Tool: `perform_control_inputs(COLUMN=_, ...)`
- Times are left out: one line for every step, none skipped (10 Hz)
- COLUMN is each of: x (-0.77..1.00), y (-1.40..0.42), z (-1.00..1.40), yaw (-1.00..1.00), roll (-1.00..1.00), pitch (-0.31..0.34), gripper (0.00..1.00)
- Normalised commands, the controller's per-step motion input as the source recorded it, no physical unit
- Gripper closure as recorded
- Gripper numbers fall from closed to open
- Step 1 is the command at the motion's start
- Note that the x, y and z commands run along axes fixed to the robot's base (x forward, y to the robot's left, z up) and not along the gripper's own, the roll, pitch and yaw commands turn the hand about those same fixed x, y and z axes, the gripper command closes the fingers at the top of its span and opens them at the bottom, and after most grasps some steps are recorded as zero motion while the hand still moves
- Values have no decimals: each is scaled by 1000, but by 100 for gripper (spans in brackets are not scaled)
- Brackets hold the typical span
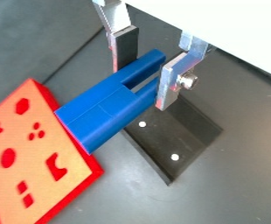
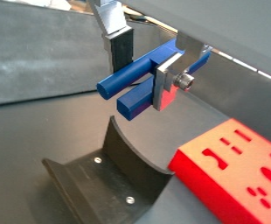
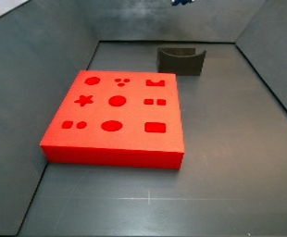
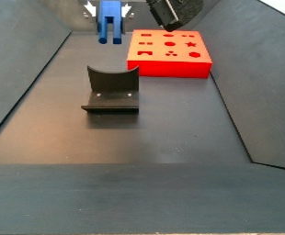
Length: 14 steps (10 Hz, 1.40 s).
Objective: Pick up the square-circle object. Move up. Place the square-circle object on the fixture. Regrasp the square-circle object. Move to above the board. Insert the square-circle object.
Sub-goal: Place the square-circle object on the fixture.
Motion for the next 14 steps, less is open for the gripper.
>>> perform_control_inputs(x=97, y=37, z=-3, yaw=-110, roll=-218, pitch=380, gripper=100)
perform_control_inputs(x=79, y=37, z=-1, yaw=-160, roll=-147, pitch=283, gripper=100)
perform_control_inputs(x=75, y=37, z=3, yaw=-169, roll=-109, pitch=228, gripper=100)
perform_control_inputs(x=103, y=63, z=-1000, yaw=-226, roll=-1000, pitch=78, gripper=100)
perform_control_inputs(x=111, y=70, z=-1000, yaw=-228, roll=-1000, pitch=48, gripper=100)
perform_control_inputs(x=121, y=78, z=-1000, yaw=-229, roll=-1000, pitch=46, gripper=100)
perform_control_inputs(x=125, y=78, z=-1000, yaw=-227, roll=-1000, pitch=48, gripper=100)
perform_control_inputs(x=135, y=83, z=-1000, yaw=-230, roll=-1000, pitch=36, gripper=100)
perform_control_inputs(x=144, y=90, z=-1000, yaw=-227, roll=-940, pitch=8, gripper=100)
perform_control_inputs(x=152, y=95, z=-1000, yaw=-196, roll=-776, pitch=-9, gripper=100)
perform_control_inputs(x=159, y=100, z=-1000, yaw=-162, roll=-609, pitch=-19, gripper=100)
perform_control_inputs(x=170, y=107, z=-1000, yaw=-135, roll=-444, pitch=-25, gripper=100)
perform_control_inputs(x=181, y=108, z=-1000, yaw=-103, roll=-267, pitch=-23, gripper=100)
perform_control_inputs(x=181, y=109, z=-1000, yaw=-82, roll=-204, pitch=-18, gripper=100)
